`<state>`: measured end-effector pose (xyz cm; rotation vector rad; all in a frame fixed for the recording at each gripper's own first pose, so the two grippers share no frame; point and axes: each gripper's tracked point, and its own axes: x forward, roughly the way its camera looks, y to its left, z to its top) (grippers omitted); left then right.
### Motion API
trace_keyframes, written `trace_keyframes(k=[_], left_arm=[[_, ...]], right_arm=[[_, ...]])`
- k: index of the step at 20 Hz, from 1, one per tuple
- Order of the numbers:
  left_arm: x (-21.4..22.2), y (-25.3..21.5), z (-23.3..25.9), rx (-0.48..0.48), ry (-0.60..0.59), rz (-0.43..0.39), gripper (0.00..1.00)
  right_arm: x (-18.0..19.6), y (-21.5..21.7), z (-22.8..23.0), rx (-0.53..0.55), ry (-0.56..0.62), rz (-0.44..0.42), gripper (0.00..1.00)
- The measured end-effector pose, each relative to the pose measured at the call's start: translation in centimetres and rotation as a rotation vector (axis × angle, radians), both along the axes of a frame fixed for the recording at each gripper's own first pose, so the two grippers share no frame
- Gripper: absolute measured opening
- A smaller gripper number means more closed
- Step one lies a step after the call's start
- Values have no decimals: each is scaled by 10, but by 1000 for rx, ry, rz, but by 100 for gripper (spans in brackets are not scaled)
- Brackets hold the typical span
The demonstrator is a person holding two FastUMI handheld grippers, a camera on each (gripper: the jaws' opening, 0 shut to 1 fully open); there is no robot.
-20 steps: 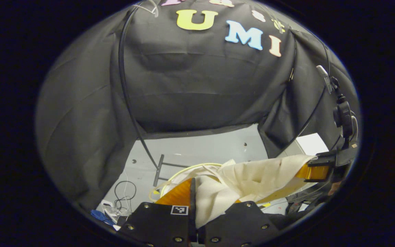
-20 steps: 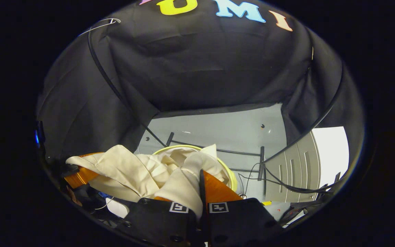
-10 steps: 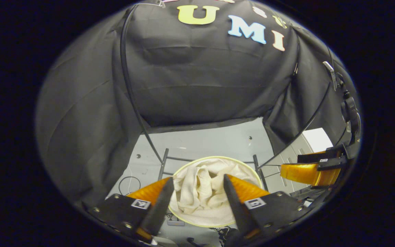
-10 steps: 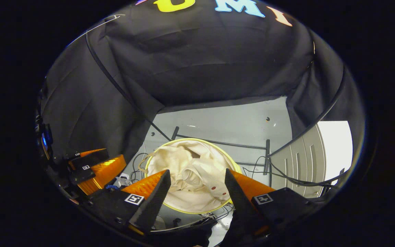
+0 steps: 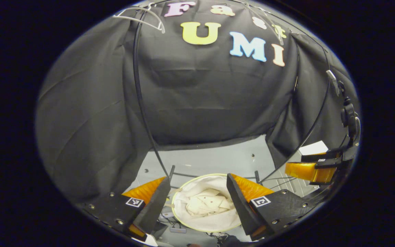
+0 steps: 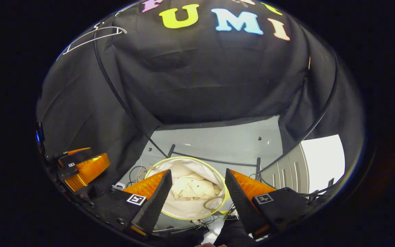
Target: Grasp the clothes on the hanger with both hands and then place them into the laundry hamper below.
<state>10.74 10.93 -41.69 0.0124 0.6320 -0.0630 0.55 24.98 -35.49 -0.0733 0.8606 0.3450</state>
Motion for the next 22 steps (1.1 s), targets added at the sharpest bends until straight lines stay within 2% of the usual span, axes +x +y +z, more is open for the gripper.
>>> trace_keyframes(k=[2,5,8,11,13,14,16,19,22], left_arm=[[9,-2,39,30,-79,-12,97],[13,-18,104,-8,-178,-19,96],[12,-25,180,-24,-307,-16,96],[18,-36,257,-44,-434,-14,96],[9,-43,289,-52,-488,-16,96],[3,-46,302,-51,-513,-15,96],[-2,-54,331,-51,-554,-5,96],[-12,-68,374,-73,-604,20,96],[-28,-92,392,-65,-661,61,96]], right_arm=[[9,-11,26,-11,-64,-19,98],[26,-27,82,-9,-202,-48,98],[27,-38,133,44,-291,-57,98],[43,-55,192,81,-431,-77,98],[46,-76,231,65,-540,-87,98],[48,-89,250,61,-599,-102,92],[52,-105,283,87,-699,-119,93],[55,-137,313,130,-751,-153,93],[49,-175,337,151,-784,-175,92]])
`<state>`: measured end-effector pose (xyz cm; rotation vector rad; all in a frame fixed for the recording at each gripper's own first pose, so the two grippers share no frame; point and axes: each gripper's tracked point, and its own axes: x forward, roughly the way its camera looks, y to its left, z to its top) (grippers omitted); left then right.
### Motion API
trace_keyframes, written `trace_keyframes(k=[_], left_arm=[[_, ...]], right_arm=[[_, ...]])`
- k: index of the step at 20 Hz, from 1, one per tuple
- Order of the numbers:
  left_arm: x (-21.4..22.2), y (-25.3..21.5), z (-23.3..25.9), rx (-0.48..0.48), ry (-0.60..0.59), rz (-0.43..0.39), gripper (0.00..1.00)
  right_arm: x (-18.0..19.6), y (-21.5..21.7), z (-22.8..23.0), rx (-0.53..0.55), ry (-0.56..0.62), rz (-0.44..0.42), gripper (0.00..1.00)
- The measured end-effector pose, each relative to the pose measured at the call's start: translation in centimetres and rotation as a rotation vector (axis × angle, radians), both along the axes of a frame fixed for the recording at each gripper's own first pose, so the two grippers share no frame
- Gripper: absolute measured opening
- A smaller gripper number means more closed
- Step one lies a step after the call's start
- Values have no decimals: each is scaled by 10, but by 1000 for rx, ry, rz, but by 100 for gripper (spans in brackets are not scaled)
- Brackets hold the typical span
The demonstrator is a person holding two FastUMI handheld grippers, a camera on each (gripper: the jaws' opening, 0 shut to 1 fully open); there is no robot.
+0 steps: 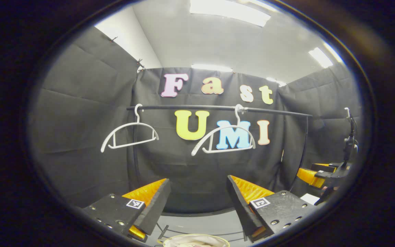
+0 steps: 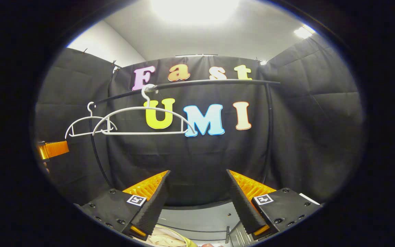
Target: Grasp the clothes on the hanger with both hands and then place them into the laundry hamper below.
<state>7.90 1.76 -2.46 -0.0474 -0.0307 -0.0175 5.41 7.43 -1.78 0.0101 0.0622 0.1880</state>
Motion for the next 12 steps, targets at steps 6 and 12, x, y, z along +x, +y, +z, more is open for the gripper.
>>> trace_keyframes(k=[6,12], left_arm=[[-42,-33,17,-37,-39,57,96],[-48,-50,-4,-68,-16,45,96]], right_arm=[[-11,-59,2,-17,-35,-32,98],[-9,-74,-35,32,58,-45,98]])
